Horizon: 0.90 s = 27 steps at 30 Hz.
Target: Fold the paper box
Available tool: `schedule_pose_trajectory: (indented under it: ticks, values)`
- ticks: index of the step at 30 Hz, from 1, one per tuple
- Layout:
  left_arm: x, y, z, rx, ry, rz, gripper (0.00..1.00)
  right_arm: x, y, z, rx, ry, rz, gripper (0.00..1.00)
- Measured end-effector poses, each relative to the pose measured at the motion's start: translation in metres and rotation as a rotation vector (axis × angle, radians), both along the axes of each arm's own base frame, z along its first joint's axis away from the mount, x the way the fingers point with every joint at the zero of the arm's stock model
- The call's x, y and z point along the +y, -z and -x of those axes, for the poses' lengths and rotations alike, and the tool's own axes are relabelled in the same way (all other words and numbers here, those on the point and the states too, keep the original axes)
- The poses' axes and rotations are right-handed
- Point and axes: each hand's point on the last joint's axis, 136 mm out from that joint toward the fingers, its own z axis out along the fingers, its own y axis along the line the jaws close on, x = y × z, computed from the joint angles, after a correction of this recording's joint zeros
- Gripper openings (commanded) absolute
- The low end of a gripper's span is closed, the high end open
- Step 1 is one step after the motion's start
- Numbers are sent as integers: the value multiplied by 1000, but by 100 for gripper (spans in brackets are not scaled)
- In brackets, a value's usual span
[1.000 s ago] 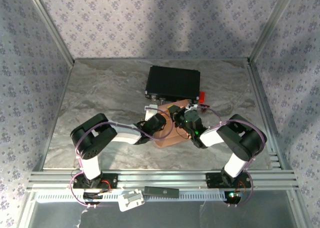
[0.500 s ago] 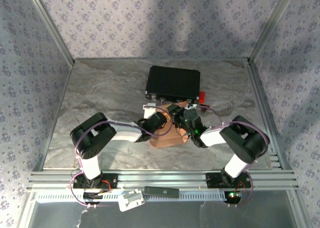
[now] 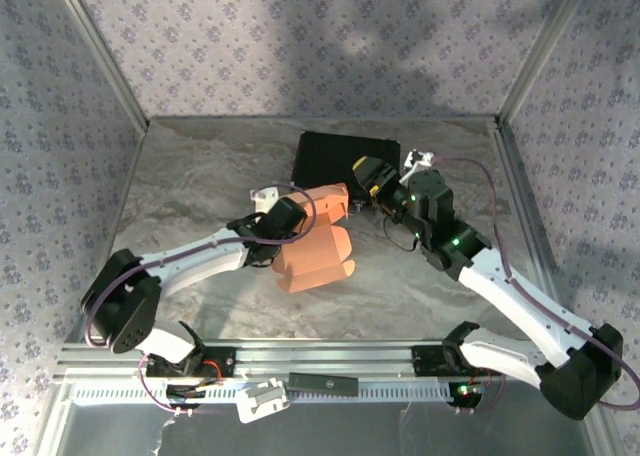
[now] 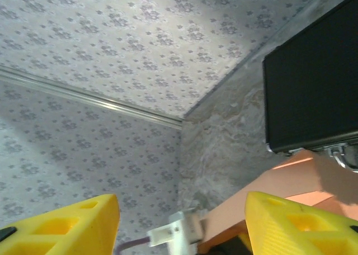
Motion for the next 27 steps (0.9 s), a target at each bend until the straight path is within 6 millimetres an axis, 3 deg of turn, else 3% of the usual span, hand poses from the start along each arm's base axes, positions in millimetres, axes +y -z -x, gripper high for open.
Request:
schedule_pose_trajectory:
  ticks: [6, 9, 14, 19, 23, 27]
  values:
    - [-3, -32, -1, 5, 30, 19, 0, 36, 58, -8, 159, -84, 150, 58]
    - [-4, -41, 0, 6, 42, 22, 0, 53, 72, -12, 203, -113, 197, 57]
    - [2, -43, 6, 25, 49, 7, 0, 63, 58, -12, 179, -129, 212, 55]
    - [5, -45, 11, 40, 61, -1, 0, 60, 49, -6, 151, -131, 215, 56]
    - [2, -45, 12, 74, 106, 19, 0, 38, 38, 4, 81, -172, 252, 58]
    - [3, -44, 9, 129, 173, 60, 0, -6, 12, -3, -32, -216, 291, 48]
